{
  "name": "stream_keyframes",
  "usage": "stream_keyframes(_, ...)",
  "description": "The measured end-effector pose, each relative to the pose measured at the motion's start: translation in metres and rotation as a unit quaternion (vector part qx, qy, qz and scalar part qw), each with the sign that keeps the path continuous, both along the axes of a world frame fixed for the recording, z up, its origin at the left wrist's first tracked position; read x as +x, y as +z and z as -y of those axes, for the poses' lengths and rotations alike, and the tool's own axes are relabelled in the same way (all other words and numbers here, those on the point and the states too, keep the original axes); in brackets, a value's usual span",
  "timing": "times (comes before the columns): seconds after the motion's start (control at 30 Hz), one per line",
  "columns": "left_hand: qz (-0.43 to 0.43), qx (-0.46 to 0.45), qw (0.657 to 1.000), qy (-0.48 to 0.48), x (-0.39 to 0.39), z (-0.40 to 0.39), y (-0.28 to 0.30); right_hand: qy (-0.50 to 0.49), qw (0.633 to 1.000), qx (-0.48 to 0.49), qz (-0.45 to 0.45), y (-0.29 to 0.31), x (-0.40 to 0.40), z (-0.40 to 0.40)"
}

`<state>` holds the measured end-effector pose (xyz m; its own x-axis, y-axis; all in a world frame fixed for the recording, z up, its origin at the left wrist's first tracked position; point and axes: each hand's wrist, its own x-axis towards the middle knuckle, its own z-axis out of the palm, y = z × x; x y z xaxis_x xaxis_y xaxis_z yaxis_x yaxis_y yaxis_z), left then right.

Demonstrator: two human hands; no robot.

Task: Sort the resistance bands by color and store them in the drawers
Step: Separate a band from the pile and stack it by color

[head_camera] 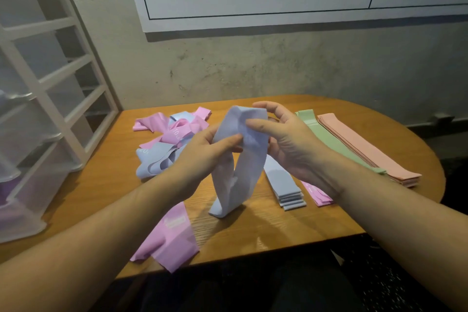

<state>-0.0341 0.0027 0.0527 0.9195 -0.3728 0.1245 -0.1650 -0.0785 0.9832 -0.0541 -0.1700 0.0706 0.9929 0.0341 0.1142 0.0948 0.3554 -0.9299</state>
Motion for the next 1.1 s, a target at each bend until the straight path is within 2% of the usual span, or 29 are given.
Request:
stream_keyframes(0.07,0.004,-0.021,1.000,0.007,0.000,0.001,0.003,0.002,1.000,-0.007,0.001,-0.002,0.000,0.001)
stream_keyframes(0.2,-0.006,0.007,1.000,-0.009,0.002,0.003,0.001,-0.013,0.998,-0.063,0.021,-0.004,-0.002,0.003)
stream_keyframes(0.43,-0.028,0.051,0.998,-0.036,0.000,0.006,-0.006,-0.027,0.999,-0.031,0.012,-0.001,-0.002,0.002)
stream_keyframes(0.6,-0.058,0.012,0.995,-0.080,-0.005,0.012,-0.009,-0.060,0.998,-0.022,0.026,0.000,0.000,-0.001)
stream_keyframes(0.8,-0.073,-0.029,0.993,-0.086,-0.011,0.019,-0.007,-0.113,0.983,-0.129,0.060,-0.003,0.000,-0.005)
stream_keyframes(0.87,-0.081,-0.046,0.991,-0.096,-0.013,0.020,-0.004,-0.120,0.982,-0.128,0.064,-0.004,0.000,-0.005)
stream_keyframes(1.1,-0.119,-0.083,0.986,-0.077,-0.021,0.026,0.004,-0.092,0.990,-0.104,-0.007,-0.017,0.005,-0.005)
